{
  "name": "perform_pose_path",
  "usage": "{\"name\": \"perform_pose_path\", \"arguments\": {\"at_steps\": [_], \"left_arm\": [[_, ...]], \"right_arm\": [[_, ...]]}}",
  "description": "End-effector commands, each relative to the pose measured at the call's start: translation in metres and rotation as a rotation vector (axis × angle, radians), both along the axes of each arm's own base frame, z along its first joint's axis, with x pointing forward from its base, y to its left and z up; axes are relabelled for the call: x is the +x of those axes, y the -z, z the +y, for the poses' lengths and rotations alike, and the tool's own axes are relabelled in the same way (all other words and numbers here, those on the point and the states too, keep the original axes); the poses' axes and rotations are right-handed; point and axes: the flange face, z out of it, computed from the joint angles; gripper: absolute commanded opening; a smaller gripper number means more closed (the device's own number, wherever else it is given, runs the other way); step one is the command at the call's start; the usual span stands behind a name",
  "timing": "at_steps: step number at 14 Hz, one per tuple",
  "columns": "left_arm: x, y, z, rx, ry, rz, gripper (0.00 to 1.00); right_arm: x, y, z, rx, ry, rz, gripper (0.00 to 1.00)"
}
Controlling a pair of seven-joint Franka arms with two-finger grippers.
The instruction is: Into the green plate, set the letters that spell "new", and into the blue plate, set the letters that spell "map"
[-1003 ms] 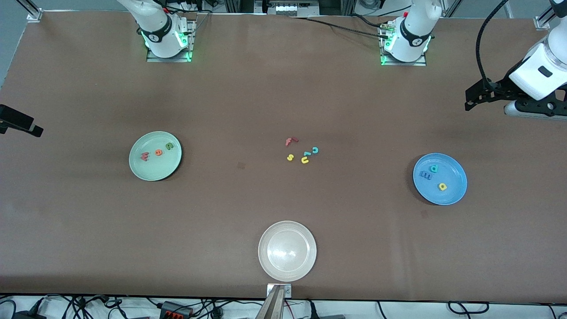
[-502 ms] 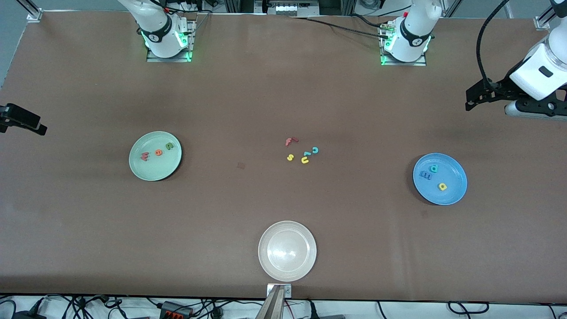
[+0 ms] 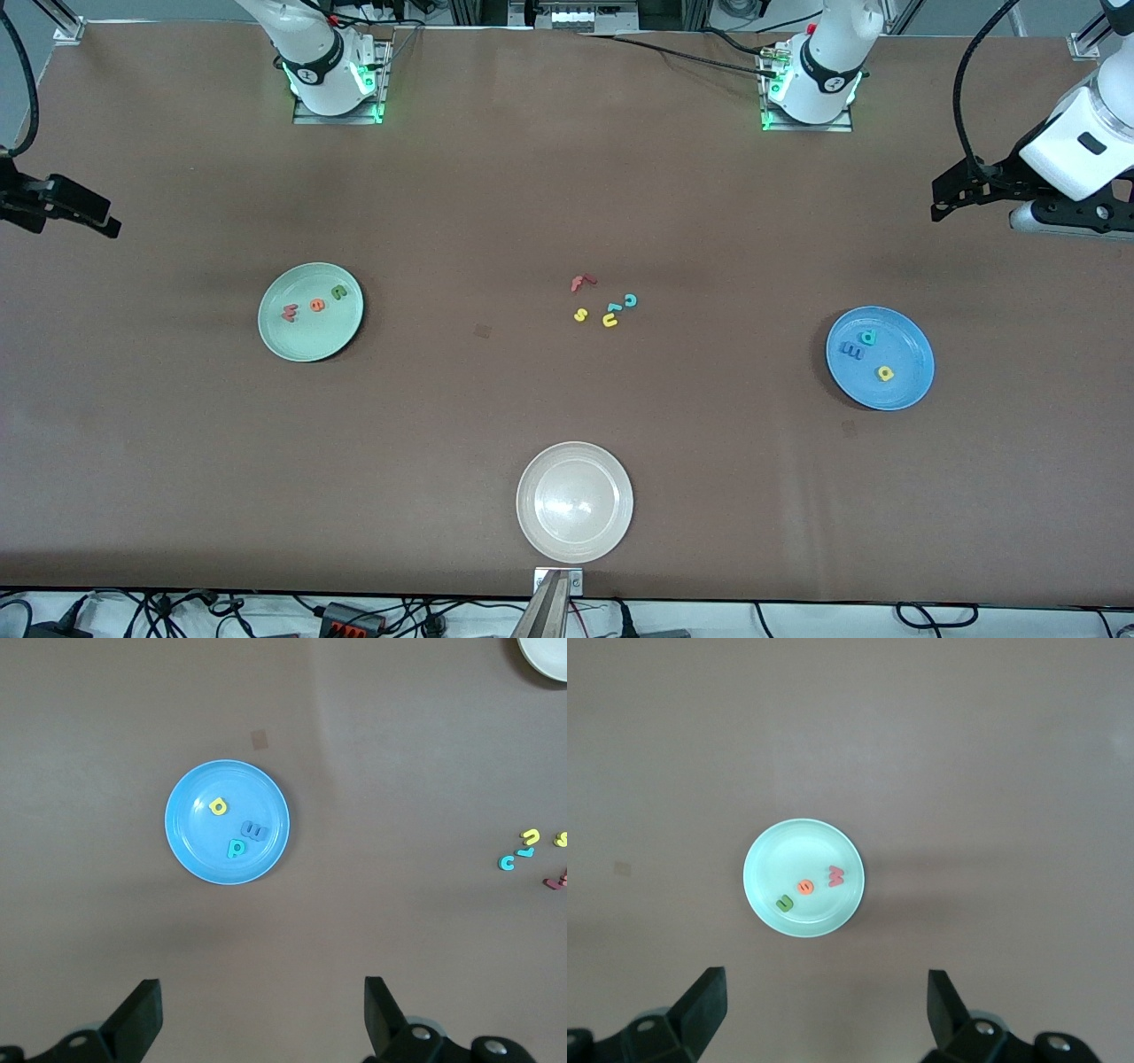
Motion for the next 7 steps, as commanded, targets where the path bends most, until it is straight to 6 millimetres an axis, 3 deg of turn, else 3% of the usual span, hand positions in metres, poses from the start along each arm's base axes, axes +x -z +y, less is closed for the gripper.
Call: {"name": "perform_pose_path", "arguments": {"at_steps": [1, 7], "left_arm": [[0.0005, -0.0062, 0.0002, 0.022, 0.018, 0.003, 1.0], [0.001, -0.0061, -0.0007, 0.022, 0.02, 0.003, 1.0]], "right_arm": [[-0.0194, 0.0004, 0.0046, -0.021, -0.008, -0.008, 1.0], [-0.0244, 0.0034, -0.0011, -0.049, -0.006, 0.004, 1.0]]}}
